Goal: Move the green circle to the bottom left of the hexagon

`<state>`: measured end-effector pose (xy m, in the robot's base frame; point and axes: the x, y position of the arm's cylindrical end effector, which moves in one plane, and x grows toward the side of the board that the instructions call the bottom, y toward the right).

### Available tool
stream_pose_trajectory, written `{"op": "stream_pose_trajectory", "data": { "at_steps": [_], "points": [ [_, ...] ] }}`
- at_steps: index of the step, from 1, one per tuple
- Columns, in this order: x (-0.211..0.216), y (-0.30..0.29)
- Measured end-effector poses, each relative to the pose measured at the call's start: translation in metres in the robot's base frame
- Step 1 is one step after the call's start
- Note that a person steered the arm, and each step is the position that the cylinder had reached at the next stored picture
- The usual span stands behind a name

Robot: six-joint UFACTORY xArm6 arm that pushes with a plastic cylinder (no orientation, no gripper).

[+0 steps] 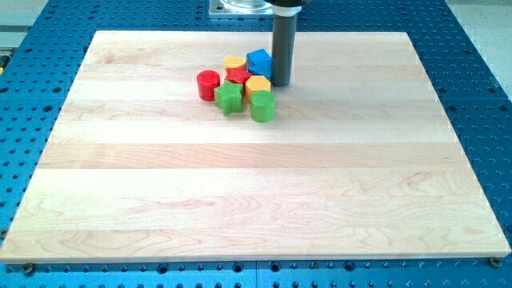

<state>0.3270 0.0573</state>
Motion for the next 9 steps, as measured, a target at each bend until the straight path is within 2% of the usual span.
{"op": "stream_pose_trajectory", "data": {
  "at_steps": [1,2,4,6,7,8,9],
  "points": [
    [0.054,0.027],
    [0.080,0.017],
    [0.071,-0.024],
    [0.121,-0.061],
    [0.132,-0.082],
    [0.101,-0.085],
    [0.098,-0.082]
  ]
}}
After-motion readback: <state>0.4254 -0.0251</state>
